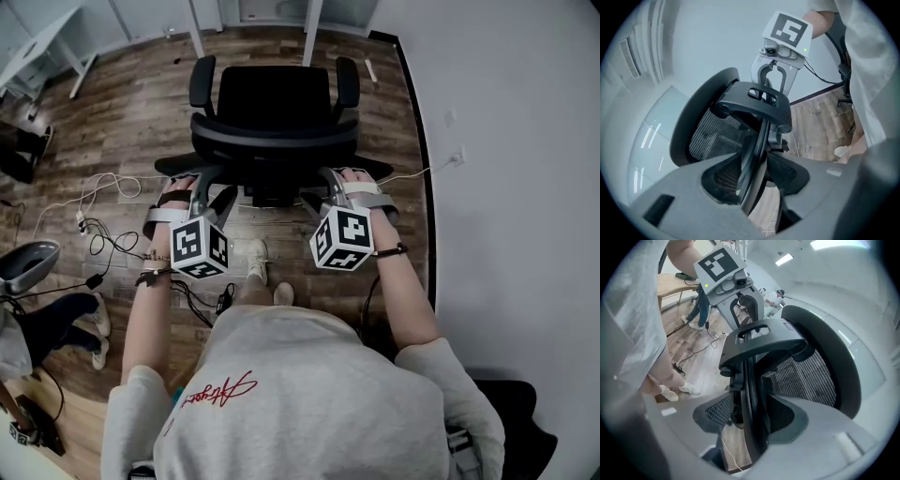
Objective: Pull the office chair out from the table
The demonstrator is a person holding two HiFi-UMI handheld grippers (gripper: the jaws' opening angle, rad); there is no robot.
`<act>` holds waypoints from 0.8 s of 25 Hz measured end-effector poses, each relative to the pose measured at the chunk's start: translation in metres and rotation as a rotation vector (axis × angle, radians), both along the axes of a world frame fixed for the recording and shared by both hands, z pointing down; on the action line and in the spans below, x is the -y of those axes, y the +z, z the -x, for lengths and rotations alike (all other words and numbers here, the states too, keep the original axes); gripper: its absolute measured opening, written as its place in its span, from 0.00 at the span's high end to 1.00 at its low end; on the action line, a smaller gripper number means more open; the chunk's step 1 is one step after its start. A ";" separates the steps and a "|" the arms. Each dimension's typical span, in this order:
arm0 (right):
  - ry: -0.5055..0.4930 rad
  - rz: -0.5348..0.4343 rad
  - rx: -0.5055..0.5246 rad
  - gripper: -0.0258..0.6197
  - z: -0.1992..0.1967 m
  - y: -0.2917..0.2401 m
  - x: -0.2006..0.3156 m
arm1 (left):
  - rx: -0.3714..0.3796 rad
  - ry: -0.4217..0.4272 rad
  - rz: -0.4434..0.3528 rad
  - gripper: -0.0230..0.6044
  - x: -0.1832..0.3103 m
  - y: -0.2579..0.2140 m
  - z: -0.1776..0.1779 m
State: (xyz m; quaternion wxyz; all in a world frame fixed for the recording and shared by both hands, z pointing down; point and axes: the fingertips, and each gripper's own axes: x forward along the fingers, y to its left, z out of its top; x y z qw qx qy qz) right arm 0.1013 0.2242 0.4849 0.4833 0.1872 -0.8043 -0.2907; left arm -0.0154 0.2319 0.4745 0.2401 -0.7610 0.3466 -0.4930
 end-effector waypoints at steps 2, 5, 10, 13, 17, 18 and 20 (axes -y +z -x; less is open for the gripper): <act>0.011 -0.013 0.045 0.63 -0.001 -0.008 -0.001 | -0.043 -0.021 -0.010 0.69 -0.003 -0.006 0.000; 0.032 -0.019 0.115 0.64 -0.002 -0.020 -0.003 | -0.124 -0.062 -0.020 0.70 -0.006 -0.016 0.003; 0.080 -0.006 0.268 0.64 -0.002 -0.042 -0.006 | -0.330 -0.119 -0.046 0.72 -0.012 -0.039 0.004; 0.103 -0.001 0.356 0.65 -0.001 -0.054 -0.008 | -0.436 -0.142 -0.062 0.75 -0.013 -0.050 0.004; 0.124 -0.007 0.447 0.67 0.002 -0.067 -0.010 | -0.488 -0.159 -0.066 0.77 -0.015 -0.055 0.002; 0.134 -0.003 0.477 0.68 0.003 -0.070 -0.010 | -0.507 -0.161 -0.068 0.78 -0.017 -0.056 0.001; 0.150 -0.001 0.533 0.69 0.003 -0.078 -0.012 | -0.541 -0.164 -0.073 0.79 -0.021 -0.060 -0.001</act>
